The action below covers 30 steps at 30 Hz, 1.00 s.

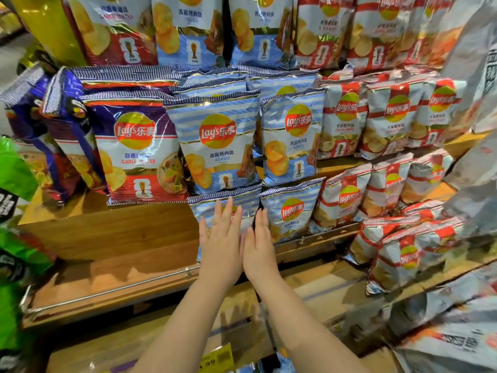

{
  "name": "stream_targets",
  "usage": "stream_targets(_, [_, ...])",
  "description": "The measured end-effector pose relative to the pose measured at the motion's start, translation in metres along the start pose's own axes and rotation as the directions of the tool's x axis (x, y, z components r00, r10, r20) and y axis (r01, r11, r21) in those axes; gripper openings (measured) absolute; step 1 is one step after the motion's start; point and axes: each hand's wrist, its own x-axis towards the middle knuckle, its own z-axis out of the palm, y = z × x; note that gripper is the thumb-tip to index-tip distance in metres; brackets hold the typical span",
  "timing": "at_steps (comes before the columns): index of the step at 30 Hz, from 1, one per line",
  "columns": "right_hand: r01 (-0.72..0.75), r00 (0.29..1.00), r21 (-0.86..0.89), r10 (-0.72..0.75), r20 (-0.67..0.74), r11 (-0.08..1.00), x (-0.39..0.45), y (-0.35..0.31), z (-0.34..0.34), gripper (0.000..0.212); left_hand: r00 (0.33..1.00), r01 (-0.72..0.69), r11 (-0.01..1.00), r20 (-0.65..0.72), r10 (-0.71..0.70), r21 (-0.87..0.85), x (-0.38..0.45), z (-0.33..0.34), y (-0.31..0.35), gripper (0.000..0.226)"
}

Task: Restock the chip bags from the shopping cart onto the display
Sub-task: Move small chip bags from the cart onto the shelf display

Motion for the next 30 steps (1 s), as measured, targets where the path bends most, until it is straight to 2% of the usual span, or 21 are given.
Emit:
stream_targets(2, [0.016, 0.999, 0.057, -0.014, -0.032, 0.998, -0.01, -0.006, -0.014, 0.051, 0.998, 0.04, 0.985, 0.046, -0.033, -0.17, -0.006, -0.017, 0.019, 0.062])
stream_targets(4, [0.022, 0.999, 0.075, -0.019, -0.029, 0.997, -0.023, -0.008, -0.029, 0.049, 0.999, 0.03, 0.97, 0.043, -0.02, -0.243, -0.017, -0.031, 0.038, 0.057])
stream_targets(7, [0.024, 1.0, 0.048, -0.024, 0.0, 0.999, -0.049, -0.009, -0.054, 0.048, 0.994, 0.032, 0.953, 0.11, 0.001, -0.303, -0.035, -0.045, 0.067, 0.047])
stream_targets(10, [0.066, 0.998, -0.042, -0.066, -0.015, 0.997, -0.077, -0.002, -0.084, 0.048, 0.988, -0.052, 0.967, 0.126, 0.086, -0.249, -0.052, -0.055, 0.094, 0.052])
stream_targets(13, [0.138, 0.988, -0.266, -0.152, -0.036, 0.954, -0.108, 0.008, -0.121, 0.049, 0.976, -0.151, 0.979, 0.136, 0.169, -0.134, -0.069, -0.06, 0.125, 0.052])
stream_targets(16, [0.163, 0.976, -0.427, -0.207, -0.06, 0.89, -0.142, 0.013, -0.156, 0.05, 0.965, -0.242, 0.965, 0.078, 0.251, -0.105, -0.093, -0.062, 0.162, 0.047])
stream_targets(19, [0.101, 0.982, -0.535, -0.172, -0.084, 0.839, -0.182, 0.017, -0.188, 0.052, 0.956, -0.266, 0.959, 0.105, 0.275, -0.095, -0.12, -0.068, 0.2, 0.051])
stream_targets(22, [-0.005, 0.983, -0.571, -0.1, -0.153, 0.821, -0.23, 0.024, -0.22, 0.054, 0.93, -0.304, 0.947, 0.183, 0.319, -0.109, -0.152, -0.075, 0.243, 0.053])
stream_targets(27, [-0.155, 0.965, -0.577, -0.001, -0.261, 0.802, -0.334, 0.043, -0.272, 0.053, 0.869, -0.455, 0.874, 0.131, 0.478, -0.171, -0.218, -0.081, 0.311, 0.058])
stream_targets(30, [-0.268, 0.946, -0.58, 0.096, -0.31, 0.769, -0.399, 0.068, -0.295, 0.052, 0.786, -0.536, 0.82, 0.237, 0.571, -0.2, -0.276, -0.08, 0.353, 0.056])
